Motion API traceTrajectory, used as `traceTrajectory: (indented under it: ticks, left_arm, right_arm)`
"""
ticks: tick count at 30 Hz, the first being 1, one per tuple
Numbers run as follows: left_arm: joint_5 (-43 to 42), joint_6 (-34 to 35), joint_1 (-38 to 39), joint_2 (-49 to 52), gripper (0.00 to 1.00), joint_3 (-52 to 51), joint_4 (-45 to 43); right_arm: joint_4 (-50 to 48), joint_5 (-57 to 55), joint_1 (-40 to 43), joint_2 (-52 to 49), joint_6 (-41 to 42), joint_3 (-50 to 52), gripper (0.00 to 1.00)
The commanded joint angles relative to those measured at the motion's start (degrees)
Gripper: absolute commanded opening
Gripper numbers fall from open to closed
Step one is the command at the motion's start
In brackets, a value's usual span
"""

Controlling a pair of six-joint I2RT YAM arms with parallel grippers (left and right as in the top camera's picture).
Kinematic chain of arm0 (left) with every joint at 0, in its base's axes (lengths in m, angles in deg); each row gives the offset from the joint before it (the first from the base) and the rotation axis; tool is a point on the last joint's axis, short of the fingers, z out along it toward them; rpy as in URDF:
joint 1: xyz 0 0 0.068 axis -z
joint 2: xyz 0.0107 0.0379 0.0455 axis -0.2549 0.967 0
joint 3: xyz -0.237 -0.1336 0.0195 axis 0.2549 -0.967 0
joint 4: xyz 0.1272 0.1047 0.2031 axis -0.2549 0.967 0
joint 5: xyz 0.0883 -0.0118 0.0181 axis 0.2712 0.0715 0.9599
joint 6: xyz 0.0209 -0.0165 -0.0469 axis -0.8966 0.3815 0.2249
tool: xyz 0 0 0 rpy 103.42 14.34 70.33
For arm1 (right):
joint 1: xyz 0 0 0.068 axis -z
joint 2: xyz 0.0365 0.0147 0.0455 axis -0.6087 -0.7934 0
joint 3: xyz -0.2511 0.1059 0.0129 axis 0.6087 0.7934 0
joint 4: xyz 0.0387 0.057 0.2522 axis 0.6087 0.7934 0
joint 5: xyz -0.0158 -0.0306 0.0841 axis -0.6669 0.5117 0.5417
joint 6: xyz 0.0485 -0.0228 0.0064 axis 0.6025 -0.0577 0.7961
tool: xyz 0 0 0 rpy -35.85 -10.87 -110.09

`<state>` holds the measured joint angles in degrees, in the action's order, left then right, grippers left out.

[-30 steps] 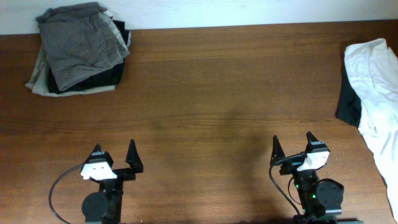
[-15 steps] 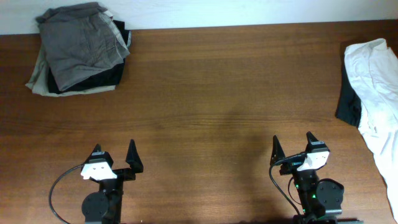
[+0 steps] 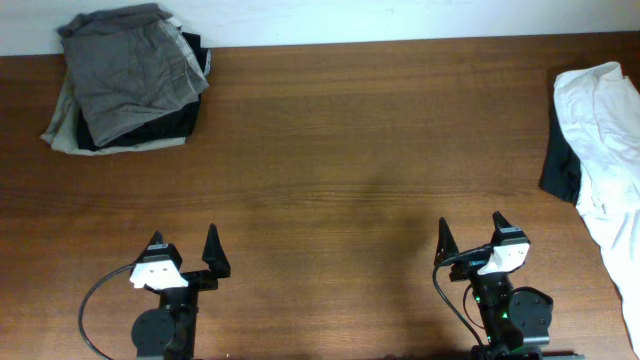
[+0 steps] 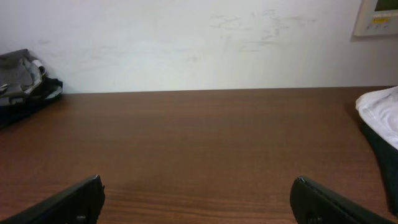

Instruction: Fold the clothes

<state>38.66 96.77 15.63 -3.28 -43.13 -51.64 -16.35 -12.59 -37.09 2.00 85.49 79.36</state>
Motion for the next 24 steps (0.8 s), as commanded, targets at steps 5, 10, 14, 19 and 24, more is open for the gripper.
traceTrajectory:
  ticks: [5, 10, 14, 19, 24]
  left_arm:
    - [0.7, -1.0, 0.2, -0.7, 0.99, -0.5, 0.0]
    - [0.7, -1.0, 0.2, -0.7, 0.99, -0.5, 0.0]
    - [0.7, -0.9, 0.2, -0.7, 0.99, -0.5, 0.0]
    - [0.7, -1.0, 0.2, -0.7, 0.99, -0.5, 0.0]
    - [0.7, -0.9, 0.2, -0.7, 0.99, -0.5, 0.0]
  right_arm:
    - [0.3, 0.9, 0.4, 0.4, -0.4, 0.3, 0.99]
    - [0.3, 0.9, 0.4, 0.4, -0.4, 0.3, 0.99]
    - [0.3, 0.9, 0.4, 0.4, -0.4, 0.3, 0.99]
    - [-0.1, 2.6, 0.4, 0.4, 0.4, 0.3, 0.99]
    - [-1.3, 22.7, 0.4, 0.4, 19.4, 0.3, 0.99]
